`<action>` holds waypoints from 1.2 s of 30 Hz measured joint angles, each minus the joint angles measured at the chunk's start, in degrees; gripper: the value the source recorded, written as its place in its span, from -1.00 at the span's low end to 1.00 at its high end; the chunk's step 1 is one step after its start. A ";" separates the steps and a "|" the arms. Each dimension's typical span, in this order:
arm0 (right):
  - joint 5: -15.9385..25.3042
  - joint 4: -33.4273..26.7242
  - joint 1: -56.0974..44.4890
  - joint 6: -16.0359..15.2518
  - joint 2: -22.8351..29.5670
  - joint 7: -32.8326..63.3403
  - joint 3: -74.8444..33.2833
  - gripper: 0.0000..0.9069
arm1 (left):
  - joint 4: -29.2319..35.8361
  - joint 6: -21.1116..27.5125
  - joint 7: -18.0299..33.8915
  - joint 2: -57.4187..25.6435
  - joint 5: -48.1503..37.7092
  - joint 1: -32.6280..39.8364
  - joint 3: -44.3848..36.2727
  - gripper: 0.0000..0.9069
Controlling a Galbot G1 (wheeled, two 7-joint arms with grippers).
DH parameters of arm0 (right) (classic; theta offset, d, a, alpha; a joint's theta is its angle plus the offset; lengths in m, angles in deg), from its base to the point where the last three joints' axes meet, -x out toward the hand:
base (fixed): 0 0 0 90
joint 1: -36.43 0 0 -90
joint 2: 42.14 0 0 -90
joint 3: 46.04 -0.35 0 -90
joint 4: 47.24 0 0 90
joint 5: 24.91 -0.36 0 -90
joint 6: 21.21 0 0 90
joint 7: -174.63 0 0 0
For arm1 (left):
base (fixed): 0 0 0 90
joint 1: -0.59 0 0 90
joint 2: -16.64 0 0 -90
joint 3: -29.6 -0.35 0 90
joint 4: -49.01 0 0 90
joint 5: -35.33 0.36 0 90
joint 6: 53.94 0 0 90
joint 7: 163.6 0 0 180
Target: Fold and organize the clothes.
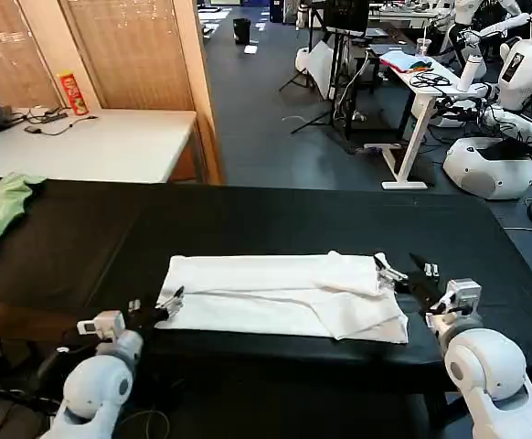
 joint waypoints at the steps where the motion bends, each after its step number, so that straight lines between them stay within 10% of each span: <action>1: 0.09 0.07 0.00 -0.03 0.02 0.02 0.05 0.94 | -0.29 -0.05 0.04 0.13 -0.13 0.24 0.01 0.91; 9: 0.81 0.66 -0.11 -0.08 0.37 0.01 0.42 0.94 | -0.62 -0.15 0.20 0.83 -0.54 0.45 0.06 0.87; 25: 1.30 0.92 -0.23 0.15 0.66 -0.48 0.38 0.94 | -1.34 -2.16 -0.56 2.69 10.80 -0.49 -2.11 -0.53; 36: 1.76 1.26 -0.02 0.13 0.73 -0.65 0.74 0.94 | -1.17 -1.19 -1.31 1.92 8.51 0.37 -1.36 -1.00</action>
